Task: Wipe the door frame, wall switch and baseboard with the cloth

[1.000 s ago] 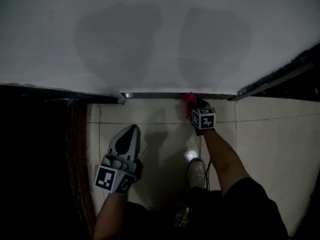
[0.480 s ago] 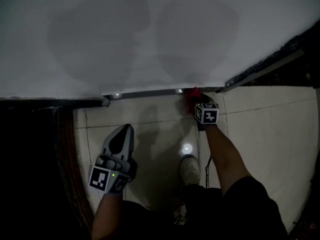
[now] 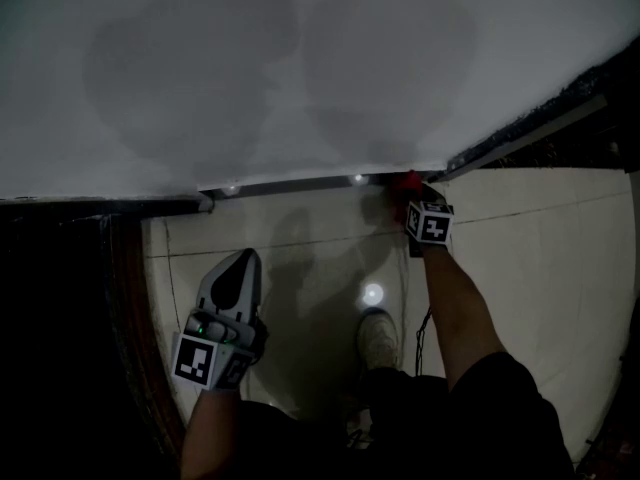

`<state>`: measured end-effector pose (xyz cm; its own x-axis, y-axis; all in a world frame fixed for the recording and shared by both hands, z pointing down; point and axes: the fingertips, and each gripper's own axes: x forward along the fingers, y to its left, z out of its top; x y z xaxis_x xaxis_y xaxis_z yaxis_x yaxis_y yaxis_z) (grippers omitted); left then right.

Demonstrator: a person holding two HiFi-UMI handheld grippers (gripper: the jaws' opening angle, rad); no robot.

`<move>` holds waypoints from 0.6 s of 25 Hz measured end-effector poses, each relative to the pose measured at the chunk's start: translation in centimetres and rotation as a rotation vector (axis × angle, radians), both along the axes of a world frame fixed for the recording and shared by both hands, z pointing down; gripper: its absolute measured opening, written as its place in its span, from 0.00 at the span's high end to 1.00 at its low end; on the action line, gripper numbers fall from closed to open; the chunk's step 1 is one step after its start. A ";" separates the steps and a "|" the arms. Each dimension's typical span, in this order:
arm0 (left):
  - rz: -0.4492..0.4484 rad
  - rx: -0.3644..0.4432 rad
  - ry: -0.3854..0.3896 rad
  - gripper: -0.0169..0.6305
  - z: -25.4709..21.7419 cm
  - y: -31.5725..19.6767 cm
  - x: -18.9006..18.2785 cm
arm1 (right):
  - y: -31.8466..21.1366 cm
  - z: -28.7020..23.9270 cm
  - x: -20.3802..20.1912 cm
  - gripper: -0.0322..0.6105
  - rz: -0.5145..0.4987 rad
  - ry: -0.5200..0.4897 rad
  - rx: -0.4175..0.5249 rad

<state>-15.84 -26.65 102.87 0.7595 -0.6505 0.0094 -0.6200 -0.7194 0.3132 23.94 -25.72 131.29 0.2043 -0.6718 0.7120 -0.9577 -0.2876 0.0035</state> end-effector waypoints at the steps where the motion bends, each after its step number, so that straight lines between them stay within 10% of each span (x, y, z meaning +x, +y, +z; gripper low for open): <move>1: 0.003 0.004 -0.005 0.99 0.0 0.0 0.1 | 0.0 -0.1 0.4 0.82 0.005 0.003 -0.003; 10: 0.015 0.059 -0.045 0.99 -1.7 1.3 -0.2 | 2.3 -1.0 3.0 0.82 0.176 0.000 -0.007; 15: 0.001 0.085 -0.052 0.99 -3.0 2.1 -2.1 | 2.7 -0.8 -5.1 0.82 -0.049 0.045 0.018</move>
<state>-17.93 -24.55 99.85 0.7600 -0.6499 -0.0067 -0.6331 -0.7426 0.2182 18.79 -23.03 130.48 0.2028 -0.6946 0.6902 -0.9696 -0.2410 0.0423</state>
